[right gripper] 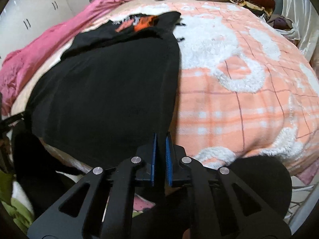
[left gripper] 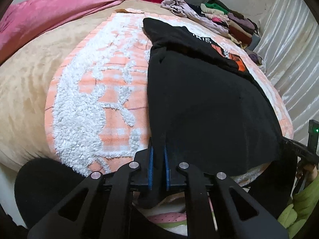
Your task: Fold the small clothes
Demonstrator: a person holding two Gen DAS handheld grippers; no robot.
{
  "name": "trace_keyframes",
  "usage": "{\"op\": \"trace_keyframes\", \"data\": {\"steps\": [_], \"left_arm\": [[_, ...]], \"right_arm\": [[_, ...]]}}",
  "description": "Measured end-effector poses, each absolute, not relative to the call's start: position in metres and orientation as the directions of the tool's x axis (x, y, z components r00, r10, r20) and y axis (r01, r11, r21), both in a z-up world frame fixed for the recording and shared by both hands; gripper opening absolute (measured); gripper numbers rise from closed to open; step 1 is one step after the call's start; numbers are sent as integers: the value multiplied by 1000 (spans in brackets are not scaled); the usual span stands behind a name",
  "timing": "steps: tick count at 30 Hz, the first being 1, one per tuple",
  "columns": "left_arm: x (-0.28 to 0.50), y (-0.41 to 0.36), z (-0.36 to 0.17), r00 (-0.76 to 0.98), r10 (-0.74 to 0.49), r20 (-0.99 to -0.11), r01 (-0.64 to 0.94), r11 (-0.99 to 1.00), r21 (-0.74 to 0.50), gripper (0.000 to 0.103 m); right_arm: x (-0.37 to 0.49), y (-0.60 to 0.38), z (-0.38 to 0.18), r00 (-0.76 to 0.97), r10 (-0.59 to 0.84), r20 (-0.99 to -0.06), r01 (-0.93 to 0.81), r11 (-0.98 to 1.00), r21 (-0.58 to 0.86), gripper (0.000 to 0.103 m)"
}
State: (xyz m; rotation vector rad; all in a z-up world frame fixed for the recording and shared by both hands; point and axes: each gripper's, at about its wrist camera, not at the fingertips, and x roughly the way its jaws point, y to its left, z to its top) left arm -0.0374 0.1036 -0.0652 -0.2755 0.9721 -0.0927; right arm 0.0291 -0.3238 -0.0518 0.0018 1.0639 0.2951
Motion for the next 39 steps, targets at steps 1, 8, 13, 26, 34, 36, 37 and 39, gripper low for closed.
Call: {"op": "trace_keyframes", "data": {"steps": [1, 8, 13, 26, 34, 36, 37, 39], "left_arm": [[-36, 103, -70, 548, -201, -812, -48, 962, -271, 8], [-36, 111, -76, 538, -222, -813, -71, 949, -307, 14], [-40, 115, -69, 561, -205, -802, -86, 949, -303, 33], [-32, 98, -73, 558, -208, -803, -61, 955, -289, 56], [-30, 85, -72, 568, -203, -798, -38, 962, -271, 24], [-28, 88, -73, 567, -220, -794, -42, 955, -294, 23], [-28, 90, -74, 565, -227, -793, -46, 951, -305, 23], [-26, 92, -76, 560, -233, -795, -48, 949, -312, 24]], "right_arm": [[30, -325, -55, 444, 236, -864, -233, 962, 143, 4], [27, -338, -53, 447, 246, -860, -203, 964, 170, 19], [25, -336, -47, 462, 261, -848, -216, 960, 178, 29], [31, -324, -57, 448, 290, -846, -248, 949, 194, 40], [30, -325, -55, 455, 319, -831, -268, 939, 214, 5], [31, -326, -56, 449, 326, -832, -264, 938, 225, 9], [31, -328, -58, 445, 327, -834, -261, 938, 229, 11], [32, -329, -60, 437, 335, -835, -257, 936, 241, 16]]}}
